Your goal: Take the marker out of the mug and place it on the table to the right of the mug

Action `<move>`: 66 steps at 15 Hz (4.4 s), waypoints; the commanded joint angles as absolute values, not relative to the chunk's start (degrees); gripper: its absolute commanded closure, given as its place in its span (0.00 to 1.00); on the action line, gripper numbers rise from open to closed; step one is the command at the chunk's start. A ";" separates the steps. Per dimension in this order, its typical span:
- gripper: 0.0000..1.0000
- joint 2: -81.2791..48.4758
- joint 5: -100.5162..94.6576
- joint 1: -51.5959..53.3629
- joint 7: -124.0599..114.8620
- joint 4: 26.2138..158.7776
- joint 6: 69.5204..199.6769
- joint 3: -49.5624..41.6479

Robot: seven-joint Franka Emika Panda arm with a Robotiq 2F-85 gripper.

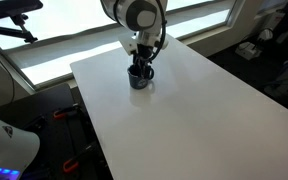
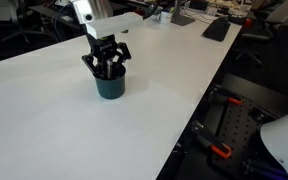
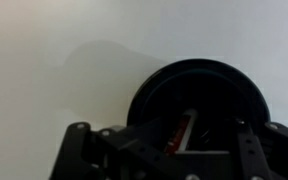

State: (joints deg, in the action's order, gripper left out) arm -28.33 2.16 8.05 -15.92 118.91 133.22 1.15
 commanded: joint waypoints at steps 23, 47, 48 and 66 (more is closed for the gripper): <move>0.14 -25.43 -3.13 8.36 -15.34 120.80 132.46 0.25; 0.00 -24.73 -2.63 8.83 -13.96 117.44 137.24 1.66; 0.00 -24.44 -2.46 8.80 -13.60 117.27 137.70 1.87; 0.00 -26.84 1.78 7.31 -12.78 114.11 135.80 2.64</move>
State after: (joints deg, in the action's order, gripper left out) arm -26.87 0.44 7.66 -13.46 115.00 137.61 2.13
